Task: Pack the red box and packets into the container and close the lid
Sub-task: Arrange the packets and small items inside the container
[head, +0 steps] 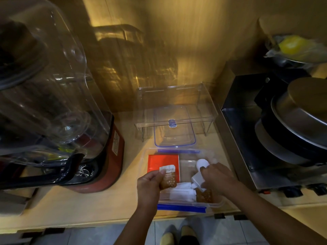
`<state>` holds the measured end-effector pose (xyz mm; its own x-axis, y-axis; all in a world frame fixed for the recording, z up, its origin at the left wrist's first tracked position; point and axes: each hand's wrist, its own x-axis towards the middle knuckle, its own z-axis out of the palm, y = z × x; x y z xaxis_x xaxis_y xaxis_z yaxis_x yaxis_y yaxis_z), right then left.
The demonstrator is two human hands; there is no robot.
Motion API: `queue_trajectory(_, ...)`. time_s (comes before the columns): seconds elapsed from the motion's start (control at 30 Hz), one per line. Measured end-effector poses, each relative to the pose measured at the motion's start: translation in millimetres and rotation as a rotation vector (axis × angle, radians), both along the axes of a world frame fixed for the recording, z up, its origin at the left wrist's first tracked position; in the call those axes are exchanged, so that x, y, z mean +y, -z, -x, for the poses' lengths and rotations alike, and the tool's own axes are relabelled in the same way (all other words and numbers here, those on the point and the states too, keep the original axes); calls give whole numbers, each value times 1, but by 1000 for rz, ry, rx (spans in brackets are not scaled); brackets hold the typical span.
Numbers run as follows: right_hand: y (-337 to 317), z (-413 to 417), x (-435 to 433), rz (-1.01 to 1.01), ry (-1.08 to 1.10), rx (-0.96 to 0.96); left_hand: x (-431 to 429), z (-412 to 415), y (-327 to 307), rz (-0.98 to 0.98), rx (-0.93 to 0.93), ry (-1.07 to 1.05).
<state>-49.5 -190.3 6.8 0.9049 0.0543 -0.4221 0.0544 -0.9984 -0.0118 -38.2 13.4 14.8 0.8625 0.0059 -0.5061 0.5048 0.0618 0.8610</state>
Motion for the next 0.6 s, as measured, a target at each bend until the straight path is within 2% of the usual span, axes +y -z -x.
queue_trajectory(0.07, 10, 1, 5, 85, -29, 30, 1, 1, 2, -26, 1, 24)
queue_trajectory(0.27, 41, 1, 22, 18, 54, -1, -1, 5, 2, -67, -13, 112)
queue_trajectory(0.4, 44, -5, 19, -252, 297, 38, 5, 8, 4, -91, -21, 122)
queue_trajectory(0.53, 31, -25, 20, -428, 540, -79, 6, 10, 4, -105, -42, 113)
queue_trajectory(0.6, 28, -32, 24, -560, 656, -69, 4, 12, 4, -119, -45, 142)
